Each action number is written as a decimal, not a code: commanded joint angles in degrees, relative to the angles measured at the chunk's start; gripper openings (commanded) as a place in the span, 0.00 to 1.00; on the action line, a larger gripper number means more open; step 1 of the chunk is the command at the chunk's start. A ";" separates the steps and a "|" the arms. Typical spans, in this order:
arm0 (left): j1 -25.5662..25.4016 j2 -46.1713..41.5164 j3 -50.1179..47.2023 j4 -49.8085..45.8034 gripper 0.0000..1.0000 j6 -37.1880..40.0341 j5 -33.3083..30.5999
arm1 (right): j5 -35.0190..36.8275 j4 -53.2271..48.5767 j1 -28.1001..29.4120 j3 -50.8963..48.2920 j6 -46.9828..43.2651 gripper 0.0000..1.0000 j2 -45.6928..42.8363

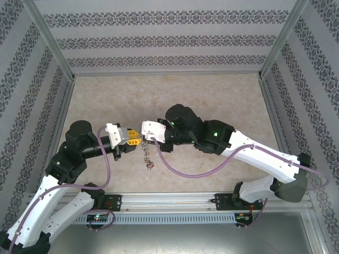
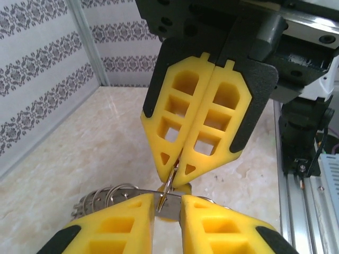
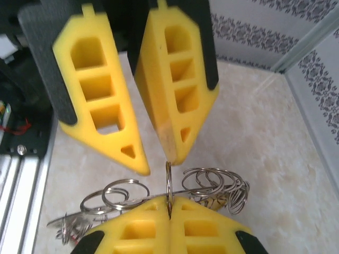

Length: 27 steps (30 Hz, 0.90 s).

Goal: Put the keys on the keyring

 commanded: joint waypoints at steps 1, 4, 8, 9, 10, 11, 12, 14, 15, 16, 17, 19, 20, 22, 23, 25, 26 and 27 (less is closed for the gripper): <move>0.03 0.42 1.63 -4.44 0.21 4.00 -1.29 | 2.23 -5.53 -0.18 3.92 -3.72 0.00 0.75; 0.08 0.90 1.45 -3.49 0.21 3.40 -0.69 | 1.14 -6.16 -0.20 5.06 -4.30 0.00 1.75; 0.01 1.64 1.52 -3.07 0.21 3.08 -0.37 | -0.73 -5.26 -0.31 5.01 -4.31 0.00 2.28; 0.00 1.64 1.40 -2.69 0.21 2.89 -0.36 | -1.32 -4.81 -0.27 4.80 -4.17 0.00 2.30; -0.02 1.72 1.28 -2.47 0.21 2.74 -0.20 | -1.77 -4.41 -0.35 4.70 -4.05 0.00 2.39; -0.07 1.89 1.34 -2.57 0.21 2.74 -0.03 | -2.24 -4.23 -0.36 4.70 -3.89 0.00 2.46; -0.15 2.08 1.29 -2.52 0.21 2.73 0.06 | -2.63 -3.92 -0.50 4.57 -3.85 0.00 2.49; -0.15 2.18 1.02 -2.25 0.21 2.53 0.15 | -3.68 -3.36 -0.53 4.44 -3.69 0.00 2.40; -0.22 2.14 0.79 -2.00 0.21 2.49 0.38 | -4.02 -3.08 -0.58 4.37 -3.61 0.00 2.40; -0.18 2.17 0.71 -1.82 0.21 2.38 0.54 | -4.36 -2.87 -0.74 4.43 -3.52 0.00 2.48; -0.18 2.23 0.61 -1.63 0.21 2.36 0.52 | -4.64 -2.94 -0.73 4.50 -3.52 0.00 2.55; -0.31 2.41 0.43 -1.25 0.21 2.29 0.17 | -5.34 -2.89 -0.73 4.61 -3.60 0.00 2.75; -0.27 2.51 0.45 -1.16 0.20 2.30 0.23 | -5.53 -2.78 -0.79 4.62 -3.61 0.00 2.75; -0.28 2.69 0.36 -0.66 0.15 2.17 0.50 | -5.87 -2.75 -0.75 4.61 -3.60 0.00 2.75; -0.30 2.83 0.32 -0.42 0.11 2.08 0.66 | -5.99 -2.73 -0.79 4.55 -3.62 0.00 2.71; -0.26 2.90 0.00 0.42 0.07 1.72 1.23 | -6.27 -2.37 -0.82 4.23 -3.64 0.00 2.44; -0.28 2.88 -0.19 0.99 0.04 1.45 1.68 | -6.43 -2.17 -0.87 4.09 -3.44 0.00 2.28; -0.26 2.63 -0.42 1.70 0.00 1.11 2.41 | -6.53 -1.99 -0.89 3.91 -3.30 0.00 2.07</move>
